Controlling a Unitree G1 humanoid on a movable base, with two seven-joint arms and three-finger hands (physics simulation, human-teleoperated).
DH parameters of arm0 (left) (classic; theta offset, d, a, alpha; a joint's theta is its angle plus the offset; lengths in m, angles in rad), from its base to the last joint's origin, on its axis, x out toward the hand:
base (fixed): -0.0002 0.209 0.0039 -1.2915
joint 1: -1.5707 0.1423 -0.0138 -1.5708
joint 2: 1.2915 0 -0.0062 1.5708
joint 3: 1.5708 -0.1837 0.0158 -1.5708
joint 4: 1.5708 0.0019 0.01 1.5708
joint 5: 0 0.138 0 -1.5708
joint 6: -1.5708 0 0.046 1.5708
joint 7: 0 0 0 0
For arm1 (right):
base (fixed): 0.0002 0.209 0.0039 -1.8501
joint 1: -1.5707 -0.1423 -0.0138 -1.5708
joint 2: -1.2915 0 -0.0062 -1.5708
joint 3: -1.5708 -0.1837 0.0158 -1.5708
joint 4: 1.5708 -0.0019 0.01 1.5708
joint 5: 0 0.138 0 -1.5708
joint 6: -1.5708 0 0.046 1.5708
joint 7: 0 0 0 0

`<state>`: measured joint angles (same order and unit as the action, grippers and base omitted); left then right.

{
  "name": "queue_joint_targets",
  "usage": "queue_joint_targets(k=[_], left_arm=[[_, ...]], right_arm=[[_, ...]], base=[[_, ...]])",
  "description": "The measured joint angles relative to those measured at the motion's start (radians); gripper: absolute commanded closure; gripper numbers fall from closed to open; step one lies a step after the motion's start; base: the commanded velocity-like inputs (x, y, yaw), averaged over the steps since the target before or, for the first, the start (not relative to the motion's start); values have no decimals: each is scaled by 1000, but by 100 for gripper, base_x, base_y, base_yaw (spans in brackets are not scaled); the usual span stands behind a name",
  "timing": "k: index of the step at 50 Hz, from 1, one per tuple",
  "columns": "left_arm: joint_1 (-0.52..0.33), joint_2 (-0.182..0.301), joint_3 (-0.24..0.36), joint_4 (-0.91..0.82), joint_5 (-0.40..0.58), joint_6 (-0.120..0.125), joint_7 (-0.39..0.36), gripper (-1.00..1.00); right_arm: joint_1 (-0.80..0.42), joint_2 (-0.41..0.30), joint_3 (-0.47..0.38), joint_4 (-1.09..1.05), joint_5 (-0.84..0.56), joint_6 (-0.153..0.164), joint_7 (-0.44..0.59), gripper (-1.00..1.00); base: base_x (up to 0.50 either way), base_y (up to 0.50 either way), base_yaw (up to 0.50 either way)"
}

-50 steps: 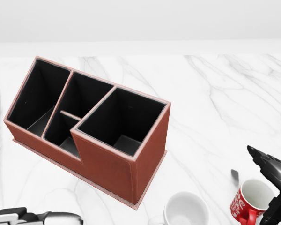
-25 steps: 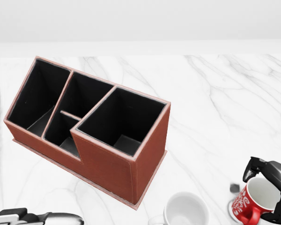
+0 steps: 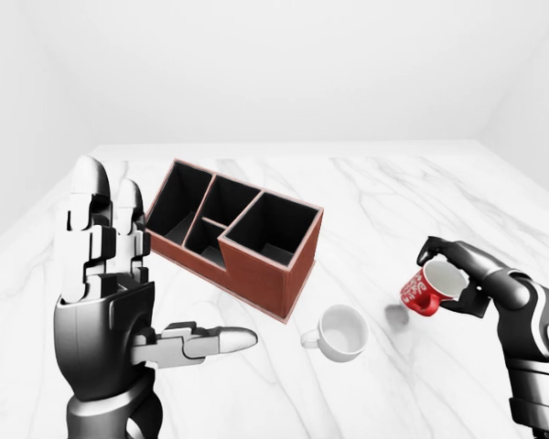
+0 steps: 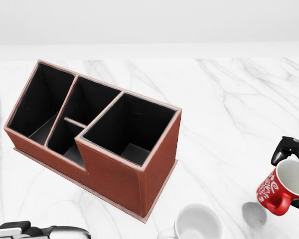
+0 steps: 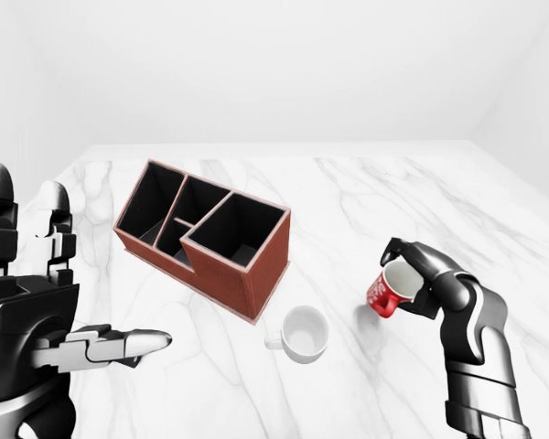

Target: Pick up the red mug and place it to the right of the caddy.

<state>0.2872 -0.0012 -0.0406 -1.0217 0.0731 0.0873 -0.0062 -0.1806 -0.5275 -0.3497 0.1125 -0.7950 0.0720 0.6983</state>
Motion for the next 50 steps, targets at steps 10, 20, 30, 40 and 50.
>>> queue_joint_targets(k=[10,20,30,40,50], left_arm=[[7,1,-13,-9,6,0,2,-100],[10,3,-16,-14,5,0,3,-100],[12,3,-14,-19,3,0,2,-100],[12,3,-13,-19,4,0,1,-100],[11,3,-9,-20,3,0,-3,-100]], right_arm=[[-79,24,37,-71,0,15,0,100],[-170,57,97,-53,-18,15,0,100],[-262,90,150,44,-30,15,-28,100],[-340,138,208,190,-14,15,-117,100],[-400,182,256,320,6,15,-212,100]], base=[[0,0,0],[0,0,0],[0,0,0],[0,0,0],[0,0,0]])
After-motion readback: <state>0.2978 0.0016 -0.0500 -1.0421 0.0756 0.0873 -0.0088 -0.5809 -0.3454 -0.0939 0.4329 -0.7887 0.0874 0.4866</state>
